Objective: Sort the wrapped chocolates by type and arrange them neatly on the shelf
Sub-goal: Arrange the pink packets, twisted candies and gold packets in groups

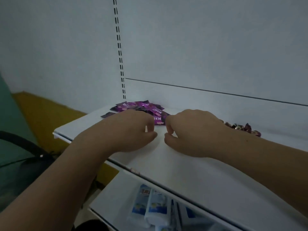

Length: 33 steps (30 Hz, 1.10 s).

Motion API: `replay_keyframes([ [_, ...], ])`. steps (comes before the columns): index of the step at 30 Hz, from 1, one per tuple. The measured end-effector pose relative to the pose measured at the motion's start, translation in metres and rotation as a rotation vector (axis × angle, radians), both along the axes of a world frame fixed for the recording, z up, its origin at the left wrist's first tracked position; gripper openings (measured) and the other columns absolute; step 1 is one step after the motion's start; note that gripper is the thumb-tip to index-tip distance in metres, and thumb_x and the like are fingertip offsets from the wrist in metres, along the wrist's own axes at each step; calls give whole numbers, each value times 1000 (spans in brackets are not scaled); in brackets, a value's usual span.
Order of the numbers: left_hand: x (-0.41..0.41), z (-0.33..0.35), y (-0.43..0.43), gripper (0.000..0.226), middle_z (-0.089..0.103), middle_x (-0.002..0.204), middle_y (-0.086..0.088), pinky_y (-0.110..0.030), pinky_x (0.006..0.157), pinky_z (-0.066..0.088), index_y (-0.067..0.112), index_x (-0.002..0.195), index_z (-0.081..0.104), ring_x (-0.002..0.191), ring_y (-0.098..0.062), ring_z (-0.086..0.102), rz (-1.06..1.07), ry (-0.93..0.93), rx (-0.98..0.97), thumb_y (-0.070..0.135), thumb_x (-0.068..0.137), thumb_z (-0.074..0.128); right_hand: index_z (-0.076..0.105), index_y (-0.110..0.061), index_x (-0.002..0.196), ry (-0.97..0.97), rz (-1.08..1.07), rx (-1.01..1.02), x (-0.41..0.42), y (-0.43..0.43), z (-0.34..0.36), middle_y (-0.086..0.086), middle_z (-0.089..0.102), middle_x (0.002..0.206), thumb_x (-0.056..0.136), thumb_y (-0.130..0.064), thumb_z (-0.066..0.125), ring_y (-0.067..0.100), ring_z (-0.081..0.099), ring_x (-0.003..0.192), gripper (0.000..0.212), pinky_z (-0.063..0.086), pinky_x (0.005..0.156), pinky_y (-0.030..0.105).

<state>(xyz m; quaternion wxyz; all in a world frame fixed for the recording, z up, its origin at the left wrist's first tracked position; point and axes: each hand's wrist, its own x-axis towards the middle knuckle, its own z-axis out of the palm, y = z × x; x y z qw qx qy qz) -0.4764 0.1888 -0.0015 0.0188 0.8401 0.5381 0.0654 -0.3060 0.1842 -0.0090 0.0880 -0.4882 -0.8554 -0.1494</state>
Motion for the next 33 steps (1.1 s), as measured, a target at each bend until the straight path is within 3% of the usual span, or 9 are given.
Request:
replay_keyframes([
  [4,-17,2,30,13,47,77,18,-26,70,41,33,87,53,75,-5,49,-70,14,25,45,90,49,57,-20,98,8,-78,8,-18,19,-5,-3,53,80,90,-41,42,22,55,76,26,34,57,30],
  [11,-52,7,73,11,59,81,7,-29,67,45,26,87,61,74,-11,54,-238,-15,74,35,87,54,54,-18,88,72,-328,-16,-52,40,-3,-2,54,75,87,-42,41,23,55,70,27,32,52,27],
  [17,-75,12,100,13,53,82,8,-22,59,37,23,95,58,72,-9,49,-368,61,46,34,89,55,57,-20,100,105,-539,-36,-81,49,-3,1,59,90,87,-43,48,25,57,84,29,42,64,31],
  [25,-77,16,120,23,58,93,-7,-36,73,45,12,94,56,85,-24,55,-448,31,45,32,85,60,57,-18,114,135,-663,-181,-91,59,-7,5,50,111,84,-35,54,26,54,100,35,50,84,39],
  [28,-77,15,126,35,56,100,-4,-37,78,48,15,104,55,90,-22,55,-441,44,29,43,83,59,64,-15,107,120,-652,-194,-89,60,-4,7,53,108,82,-30,54,26,55,95,31,52,81,40],
  [33,-69,13,132,38,65,103,-15,-38,79,50,5,103,65,94,-29,61,-449,79,64,38,86,56,65,-12,102,132,-664,-123,-87,56,-4,6,64,95,80,-31,58,26,60,87,29,53,75,36],
])
